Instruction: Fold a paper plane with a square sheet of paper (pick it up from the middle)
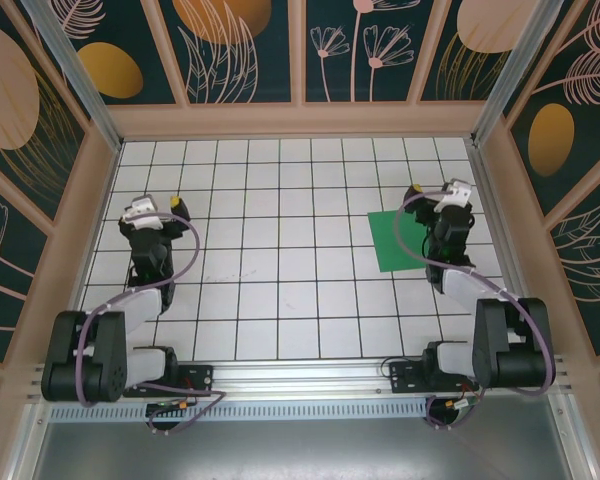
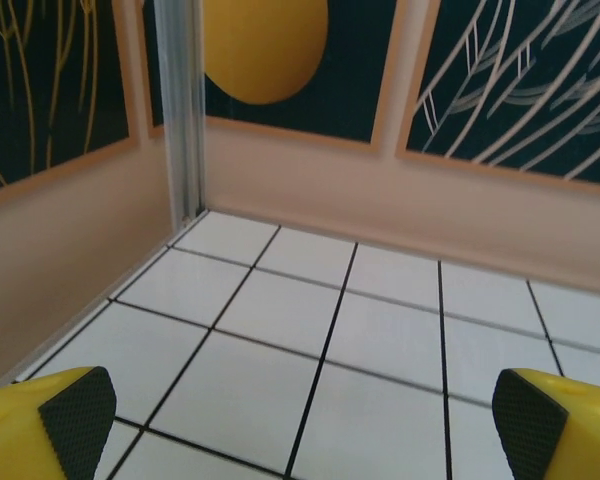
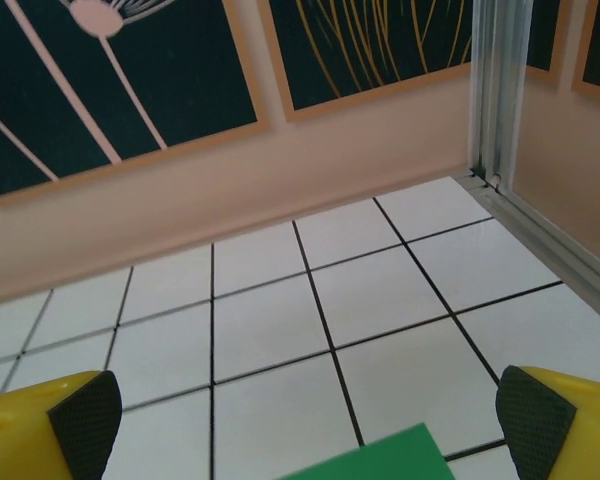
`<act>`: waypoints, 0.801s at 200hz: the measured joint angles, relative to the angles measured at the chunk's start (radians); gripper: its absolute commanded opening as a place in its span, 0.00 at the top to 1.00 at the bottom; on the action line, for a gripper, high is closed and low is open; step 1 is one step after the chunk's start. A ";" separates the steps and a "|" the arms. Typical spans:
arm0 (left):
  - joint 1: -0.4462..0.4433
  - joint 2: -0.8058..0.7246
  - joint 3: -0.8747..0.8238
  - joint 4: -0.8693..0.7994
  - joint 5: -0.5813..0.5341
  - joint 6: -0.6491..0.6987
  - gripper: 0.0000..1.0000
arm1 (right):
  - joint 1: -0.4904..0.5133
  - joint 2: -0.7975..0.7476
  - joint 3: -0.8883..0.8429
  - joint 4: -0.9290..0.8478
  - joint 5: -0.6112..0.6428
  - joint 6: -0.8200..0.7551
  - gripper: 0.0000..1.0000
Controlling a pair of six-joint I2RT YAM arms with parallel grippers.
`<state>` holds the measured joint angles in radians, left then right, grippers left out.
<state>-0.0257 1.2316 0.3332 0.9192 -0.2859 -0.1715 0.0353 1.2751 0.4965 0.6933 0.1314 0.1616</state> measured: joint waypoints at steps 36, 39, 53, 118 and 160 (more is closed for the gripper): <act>0.000 -0.119 0.114 -0.262 -0.040 -0.105 0.01 | 0.019 -0.001 0.124 -0.253 -0.024 0.120 0.01; 0.000 -0.123 0.124 -0.282 -0.042 -0.109 0.01 | 0.020 -0.001 0.126 -0.272 -0.030 0.134 0.01; 0.000 -0.140 0.169 -0.372 -0.054 -0.140 0.02 | 0.026 0.010 0.134 -0.358 -0.057 0.180 0.01; 0.000 -0.142 0.311 -0.624 -0.024 -0.232 0.02 | 0.050 0.196 0.206 -0.646 -0.123 0.468 0.02; 0.000 -0.133 0.312 -0.687 -0.025 -0.235 0.01 | 0.104 0.317 0.245 -0.682 -0.134 0.548 0.02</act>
<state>-0.0257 1.0988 0.6453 0.2325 -0.3107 -0.4061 0.1394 1.5917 0.7418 0.0113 -0.0021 0.7097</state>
